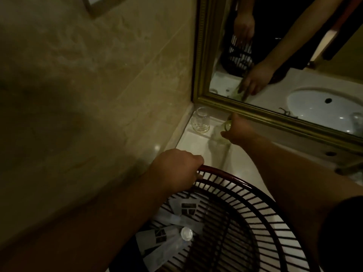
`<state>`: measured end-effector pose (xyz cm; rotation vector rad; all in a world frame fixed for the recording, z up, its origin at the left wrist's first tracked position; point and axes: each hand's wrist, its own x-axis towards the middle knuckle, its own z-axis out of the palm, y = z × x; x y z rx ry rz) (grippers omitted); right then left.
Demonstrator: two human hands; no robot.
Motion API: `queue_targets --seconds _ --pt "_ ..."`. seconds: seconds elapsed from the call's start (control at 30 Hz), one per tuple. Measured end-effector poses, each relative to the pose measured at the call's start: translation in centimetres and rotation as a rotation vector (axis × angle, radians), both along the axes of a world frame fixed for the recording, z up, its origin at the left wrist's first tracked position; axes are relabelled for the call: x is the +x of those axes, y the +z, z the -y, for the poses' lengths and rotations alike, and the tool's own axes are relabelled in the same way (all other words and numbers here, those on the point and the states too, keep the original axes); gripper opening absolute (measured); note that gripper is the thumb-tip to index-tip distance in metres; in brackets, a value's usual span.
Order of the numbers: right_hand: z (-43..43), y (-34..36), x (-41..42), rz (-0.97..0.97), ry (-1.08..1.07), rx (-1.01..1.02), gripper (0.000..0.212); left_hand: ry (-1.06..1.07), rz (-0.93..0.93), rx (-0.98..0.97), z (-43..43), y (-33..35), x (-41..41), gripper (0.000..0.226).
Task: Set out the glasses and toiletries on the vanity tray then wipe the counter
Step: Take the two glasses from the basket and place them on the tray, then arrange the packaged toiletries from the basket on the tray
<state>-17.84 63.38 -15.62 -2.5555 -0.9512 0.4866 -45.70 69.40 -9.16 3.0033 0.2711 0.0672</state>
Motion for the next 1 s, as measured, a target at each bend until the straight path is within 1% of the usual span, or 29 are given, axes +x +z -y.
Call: queue_targets --seconds 0.2,0.33,0.5,0.6,0.67,0.7,0.73,0.8,0.87,0.93,1.0 --pt "-2.4 -2.9 1.4 0.021 0.024 -0.03 0.066 0.003 0.021 0.006 -0.1 -0.3 0.0 0.026" --pt "-3.3 -3.1 1.5 0.084 0.051 -0.108 0.061 0.011 0.021 -0.006 -0.2 -0.4 -0.1 0.024" --pt "-3.1 -2.4 0.9 0.141 0.025 -0.128 0.051 0.032 0.009 -0.011 -0.2 -0.6 0.0 0.023" --pt "-2.1 -1.2 0.2 0.138 0.013 -0.121 0.058 0.026 -0.017 -0.012 -0.4 -0.6 0.0 0.024" --pt "-1.1 0.3 -0.7 0.122 0.007 -0.088 0.062 0.021 -0.022 -0.011 -0.4 -0.5 0.1 0.025" --pt "-0.5 1.3 -1.5 0.118 0.0 -0.055 0.06 0.019 -0.018 -0.007 -0.3 -0.4 0.1 0.025" --pt "0.1 2.6 -2.5 0.128 -0.005 -0.012 0.054 0.019 -0.011 0.002 -0.2 -0.3 0.1 0.026" --pt "1.6 5.5 -5.1 0.182 0.011 0.102 0.036 0.02 -0.001 0.021 -0.1 -0.2 0.1 0.026" --pt "3.7 8.6 -8.5 0.261 0.07 0.218 0.019 0.015 0.005 0.031 -0.1 -0.1 0.0 0.025" --pt "6.5 10.9 -12.4 0.296 0.177 0.3 0.02 0.02 -0.005 0.03 -0.1 -0.2 0.1 0.025" --pt "9.6 12.0 -16.5 0.271 0.319 0.332 0.024 0.042 -0.033 0.032 -0.1 -0.2 0.2 0.021"
